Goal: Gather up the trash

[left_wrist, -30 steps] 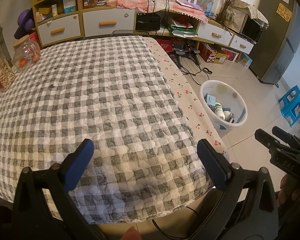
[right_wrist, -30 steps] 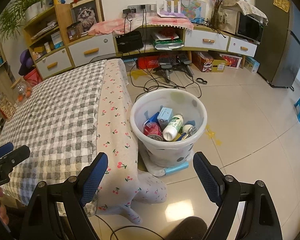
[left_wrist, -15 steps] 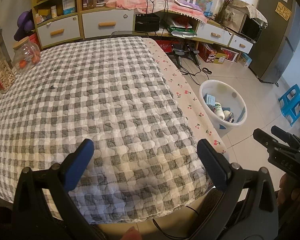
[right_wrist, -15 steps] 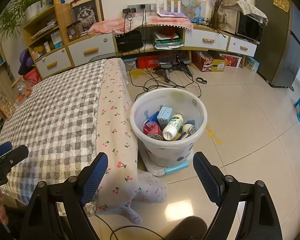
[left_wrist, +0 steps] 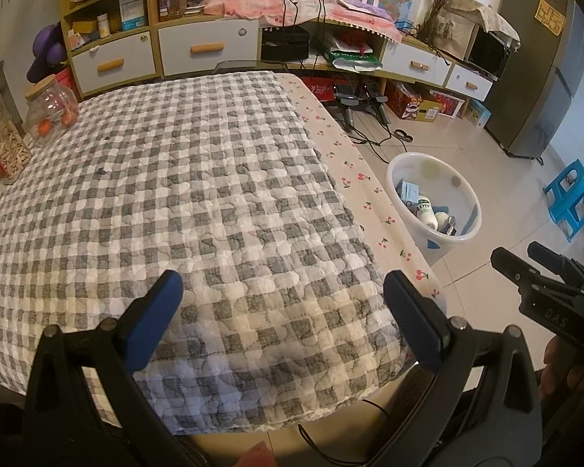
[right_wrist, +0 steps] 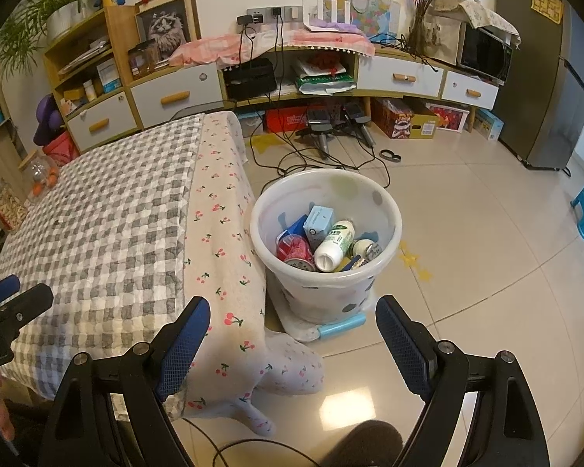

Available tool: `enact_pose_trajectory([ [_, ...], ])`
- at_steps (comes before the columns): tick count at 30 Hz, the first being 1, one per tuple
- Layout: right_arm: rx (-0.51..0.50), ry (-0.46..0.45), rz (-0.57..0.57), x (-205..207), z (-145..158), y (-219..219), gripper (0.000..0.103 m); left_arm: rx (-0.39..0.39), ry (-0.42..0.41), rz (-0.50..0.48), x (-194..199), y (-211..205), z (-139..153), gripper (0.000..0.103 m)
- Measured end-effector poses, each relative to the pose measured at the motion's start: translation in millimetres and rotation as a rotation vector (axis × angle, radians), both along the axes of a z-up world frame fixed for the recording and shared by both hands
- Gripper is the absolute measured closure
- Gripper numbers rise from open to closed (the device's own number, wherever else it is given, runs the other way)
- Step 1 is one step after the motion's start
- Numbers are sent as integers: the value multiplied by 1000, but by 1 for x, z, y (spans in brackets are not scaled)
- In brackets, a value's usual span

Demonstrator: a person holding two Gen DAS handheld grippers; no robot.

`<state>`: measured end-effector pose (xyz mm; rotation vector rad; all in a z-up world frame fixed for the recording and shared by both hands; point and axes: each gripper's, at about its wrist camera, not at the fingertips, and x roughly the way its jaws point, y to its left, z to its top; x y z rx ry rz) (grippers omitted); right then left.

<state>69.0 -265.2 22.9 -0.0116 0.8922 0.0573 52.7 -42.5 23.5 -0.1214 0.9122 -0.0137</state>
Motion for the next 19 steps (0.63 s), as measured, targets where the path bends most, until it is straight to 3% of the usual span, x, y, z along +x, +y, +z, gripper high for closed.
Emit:
enact_pose_trajectory([
  [15, -10, 10, -4, 1, -5, -3, 14, 4, -3, -18, 0, -1, 1, 1],
  [19, 3, -19, -74, 1, -6, -17, 14, -4, 11, -44, 4, 0, 3, 1],
])
